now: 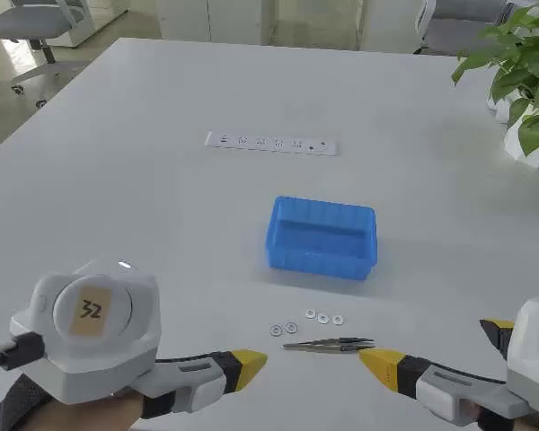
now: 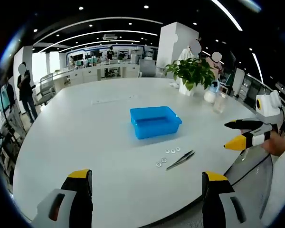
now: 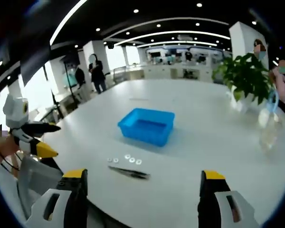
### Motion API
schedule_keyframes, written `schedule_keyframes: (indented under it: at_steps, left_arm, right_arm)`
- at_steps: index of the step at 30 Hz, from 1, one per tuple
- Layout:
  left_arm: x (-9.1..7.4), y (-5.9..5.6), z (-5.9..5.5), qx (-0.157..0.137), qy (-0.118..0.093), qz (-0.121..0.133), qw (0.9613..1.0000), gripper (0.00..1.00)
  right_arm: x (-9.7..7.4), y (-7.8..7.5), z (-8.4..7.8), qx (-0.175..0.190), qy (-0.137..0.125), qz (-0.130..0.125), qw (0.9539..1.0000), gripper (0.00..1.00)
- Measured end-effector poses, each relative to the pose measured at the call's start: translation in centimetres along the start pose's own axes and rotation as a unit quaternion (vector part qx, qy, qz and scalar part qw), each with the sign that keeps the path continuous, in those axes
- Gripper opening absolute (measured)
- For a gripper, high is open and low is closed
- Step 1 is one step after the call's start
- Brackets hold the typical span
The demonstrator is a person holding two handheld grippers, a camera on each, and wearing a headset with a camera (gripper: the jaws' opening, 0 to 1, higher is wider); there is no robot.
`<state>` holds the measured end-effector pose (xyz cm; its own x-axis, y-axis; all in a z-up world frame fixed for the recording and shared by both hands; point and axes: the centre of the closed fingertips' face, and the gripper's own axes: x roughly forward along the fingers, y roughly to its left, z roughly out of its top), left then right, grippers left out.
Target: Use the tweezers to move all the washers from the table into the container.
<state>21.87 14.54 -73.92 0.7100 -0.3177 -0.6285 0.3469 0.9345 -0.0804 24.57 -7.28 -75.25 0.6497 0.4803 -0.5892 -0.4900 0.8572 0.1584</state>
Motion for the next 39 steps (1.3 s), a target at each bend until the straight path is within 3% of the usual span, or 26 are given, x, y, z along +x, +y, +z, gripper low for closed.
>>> schedule_keyframes:
  at_steps: [12,31,39]
  left_arm:
    - [0.09,-0.23,-0.43,0.005,0.012,-0.004,0.9999,0.99]
    - [0.04,-0.34,-0.01,0.012,0.005,-0.003,0.9999,0.99]
    - [0.42,-0.61,-0.3,0.021,0.014,-0.009,0.9996,0.99]
  right_arm:
    - [-0.15,-0.14,0.09,0.002,-0.002,-0.001,1.0,0.95]
    - [-0.2,-0.23,0.46,-0.001,-0.008,-0.001,1.0,0.95]
    - [0.13,0.06,0.26,-0.004,-0.002,0.003,1.0,0.95]
